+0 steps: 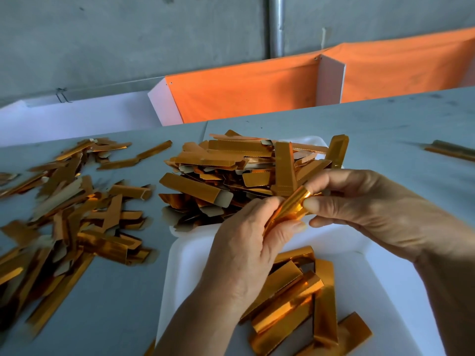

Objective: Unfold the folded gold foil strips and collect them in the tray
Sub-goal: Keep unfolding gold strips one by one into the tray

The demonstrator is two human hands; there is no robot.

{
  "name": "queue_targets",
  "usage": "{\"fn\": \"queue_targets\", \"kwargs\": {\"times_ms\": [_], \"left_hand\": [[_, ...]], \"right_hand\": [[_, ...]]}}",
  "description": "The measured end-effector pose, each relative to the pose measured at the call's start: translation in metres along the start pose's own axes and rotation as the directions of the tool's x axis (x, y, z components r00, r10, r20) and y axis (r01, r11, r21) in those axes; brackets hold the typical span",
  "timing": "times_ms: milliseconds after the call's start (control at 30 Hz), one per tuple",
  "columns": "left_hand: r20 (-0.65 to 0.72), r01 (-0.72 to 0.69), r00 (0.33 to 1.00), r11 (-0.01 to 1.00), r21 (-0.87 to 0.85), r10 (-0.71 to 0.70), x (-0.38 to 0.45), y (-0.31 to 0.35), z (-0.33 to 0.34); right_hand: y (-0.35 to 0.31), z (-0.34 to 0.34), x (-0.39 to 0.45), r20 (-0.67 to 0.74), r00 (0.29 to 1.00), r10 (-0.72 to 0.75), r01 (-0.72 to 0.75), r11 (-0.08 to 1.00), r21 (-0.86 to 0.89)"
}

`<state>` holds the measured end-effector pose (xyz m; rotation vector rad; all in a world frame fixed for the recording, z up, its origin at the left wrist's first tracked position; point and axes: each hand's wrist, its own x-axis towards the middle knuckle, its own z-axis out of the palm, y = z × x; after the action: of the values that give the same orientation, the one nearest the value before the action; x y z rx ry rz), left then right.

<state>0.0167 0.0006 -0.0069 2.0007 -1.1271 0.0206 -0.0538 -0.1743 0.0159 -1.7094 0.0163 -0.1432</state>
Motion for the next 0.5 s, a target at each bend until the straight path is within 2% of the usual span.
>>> {"fn": "queue_targets", "kwargs": {"times_ms": [167, 367, 500], "left_hand": [[0.024, 0.015, 1.0, 0.998, -0.059, -0.013, -0.0001, -0.0003, 0.0013], [0.039, 0.019, 0.999, 0.995, -0.097, -0.015, 0.0003, -0.0007, 0.0003], [0.092, 0.018, 0.996, 0.988, -0.155, -0.004, -0.0002, 0.0012, -0.0003]], "right_hand": [[-0.0005, 0.0021, 0.0017, 0.005, 0.999, -0.039, 0.039, 0.998, -0.057], [-0.001, 0.0027, -0.0007, -0.021, 0.999, -0.05, 0.05, 0.999, 0.016], [0.0002, 0.001, -0.0003, -0.053, 0.999, 0.005, 0.0, 0.997, 0.079]]}}
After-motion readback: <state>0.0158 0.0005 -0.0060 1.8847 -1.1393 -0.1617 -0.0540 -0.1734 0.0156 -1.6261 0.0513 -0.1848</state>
